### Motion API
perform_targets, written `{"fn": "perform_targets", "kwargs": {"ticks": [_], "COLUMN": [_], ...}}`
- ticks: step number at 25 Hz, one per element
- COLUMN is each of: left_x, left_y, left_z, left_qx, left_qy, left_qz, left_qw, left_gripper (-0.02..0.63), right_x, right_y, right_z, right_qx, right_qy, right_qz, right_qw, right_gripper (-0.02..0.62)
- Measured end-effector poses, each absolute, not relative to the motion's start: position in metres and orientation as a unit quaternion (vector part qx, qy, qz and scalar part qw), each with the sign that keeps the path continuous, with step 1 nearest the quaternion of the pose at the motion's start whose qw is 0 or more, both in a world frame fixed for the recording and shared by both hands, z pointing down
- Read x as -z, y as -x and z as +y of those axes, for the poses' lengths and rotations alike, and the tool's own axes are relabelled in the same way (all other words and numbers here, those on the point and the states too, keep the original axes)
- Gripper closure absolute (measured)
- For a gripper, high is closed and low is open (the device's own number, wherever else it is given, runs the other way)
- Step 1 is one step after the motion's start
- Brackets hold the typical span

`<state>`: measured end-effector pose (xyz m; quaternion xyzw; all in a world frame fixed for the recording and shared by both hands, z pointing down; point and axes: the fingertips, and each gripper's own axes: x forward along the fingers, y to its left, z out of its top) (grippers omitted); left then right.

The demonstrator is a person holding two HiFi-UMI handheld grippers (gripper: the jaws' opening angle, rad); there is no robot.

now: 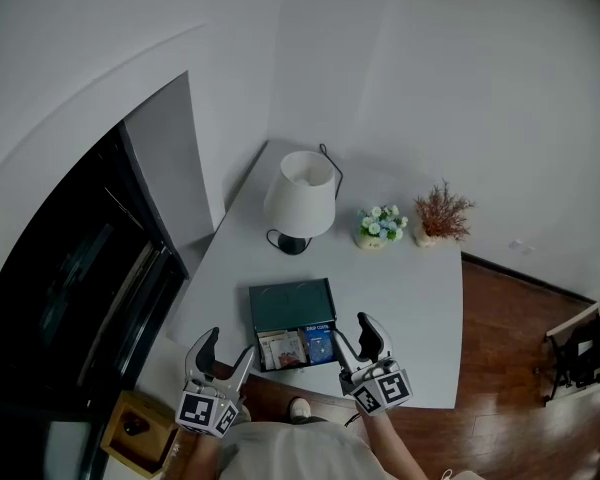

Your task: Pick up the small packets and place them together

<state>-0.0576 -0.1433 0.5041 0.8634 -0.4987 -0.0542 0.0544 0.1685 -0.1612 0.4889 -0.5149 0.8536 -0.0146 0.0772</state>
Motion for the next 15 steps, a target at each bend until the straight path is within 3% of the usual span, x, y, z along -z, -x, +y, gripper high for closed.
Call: {"fn": "perform_targets", "kwargs": {"ticks": [2,4,6,10,15], "left_x": [-0.497,-0.49,-0.486,-0.491,-0.492], "left_y": [0.059,0.063,0.068,0.074,0.071], "left_z": [-0.143,-0.144,-0.147,-0.151,-0.152], "left_qx": [0.057,0.064,0.074,0.057,0.057], "left_qy": [-0.863,-0.86,-0.857,-0.852,-0.858], "left_qz": [-0.501,-0.504,-0.51,-0.52,-0.51], "left_qw": [0.043,0.034,0.029,0.029,0.028], "left_gripper": [0.305,0.274,0.242,0.238,0.238], "right_x": [-0.481,-0.479,-0.481,-0.493,-0.518], "right_y": [-0.174,-0.177,-0.177,-0.169,-0.136], "right_z": [-0.16,-0.159,-0.159,-0.157,-0.15], "right_qx": [-0.013,-0.029,-0.031,-0.015,-0.009], "right_qy": [0.53,0.536,0.536,0.52,0.427], "right_qz": [0.846,0.842,0.843,0.854,0.903], "right_qw": [0.062,0.047,0.041,0.028,-0.04], "right_gripper": [0.286,0.229,0.229,0.229,0.268]}}
